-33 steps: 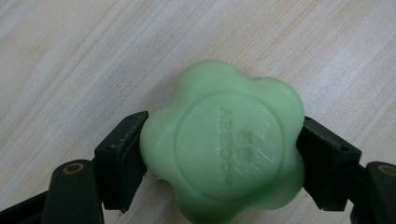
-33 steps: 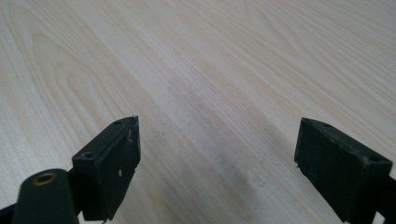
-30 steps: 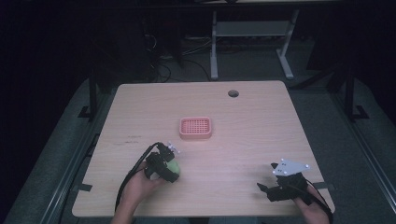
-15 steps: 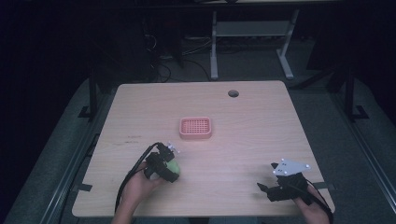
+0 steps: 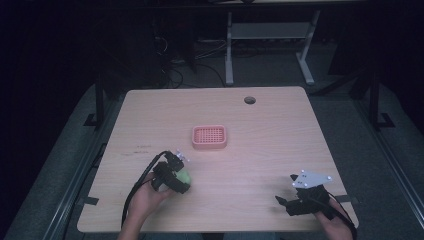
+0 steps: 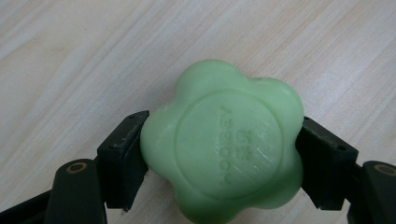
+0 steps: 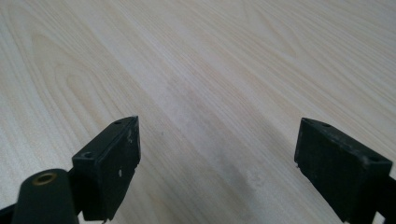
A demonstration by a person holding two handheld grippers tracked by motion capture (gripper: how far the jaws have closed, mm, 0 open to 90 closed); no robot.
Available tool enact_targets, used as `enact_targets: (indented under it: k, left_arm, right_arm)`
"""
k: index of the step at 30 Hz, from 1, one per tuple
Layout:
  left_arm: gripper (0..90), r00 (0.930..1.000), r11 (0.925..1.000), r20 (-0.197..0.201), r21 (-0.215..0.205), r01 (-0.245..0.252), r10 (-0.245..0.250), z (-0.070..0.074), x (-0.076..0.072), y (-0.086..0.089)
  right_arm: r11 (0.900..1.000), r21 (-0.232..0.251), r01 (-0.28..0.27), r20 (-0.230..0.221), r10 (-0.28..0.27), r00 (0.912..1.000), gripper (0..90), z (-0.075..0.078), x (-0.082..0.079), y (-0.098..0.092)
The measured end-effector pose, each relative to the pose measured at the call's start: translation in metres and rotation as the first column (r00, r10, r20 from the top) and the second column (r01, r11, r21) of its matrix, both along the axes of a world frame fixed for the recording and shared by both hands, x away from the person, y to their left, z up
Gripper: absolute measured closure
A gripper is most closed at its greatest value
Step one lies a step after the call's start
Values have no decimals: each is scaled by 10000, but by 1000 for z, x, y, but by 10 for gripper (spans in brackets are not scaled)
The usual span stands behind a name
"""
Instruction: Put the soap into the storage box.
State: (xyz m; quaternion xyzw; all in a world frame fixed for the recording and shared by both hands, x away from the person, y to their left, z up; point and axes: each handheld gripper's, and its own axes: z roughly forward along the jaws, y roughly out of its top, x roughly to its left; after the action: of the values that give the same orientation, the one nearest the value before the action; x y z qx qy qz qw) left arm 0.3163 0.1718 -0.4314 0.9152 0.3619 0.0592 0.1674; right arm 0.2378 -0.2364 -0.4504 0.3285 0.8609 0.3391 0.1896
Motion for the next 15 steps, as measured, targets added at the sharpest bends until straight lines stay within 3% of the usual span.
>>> enact_targets:
  k: [15]
  left_arm:
    - [265,9999,9997,123,-217,106,-103,14,8,-5]
  right_arm:
    - [10000,29,33,4,-33,10000,138,0,0,-1]
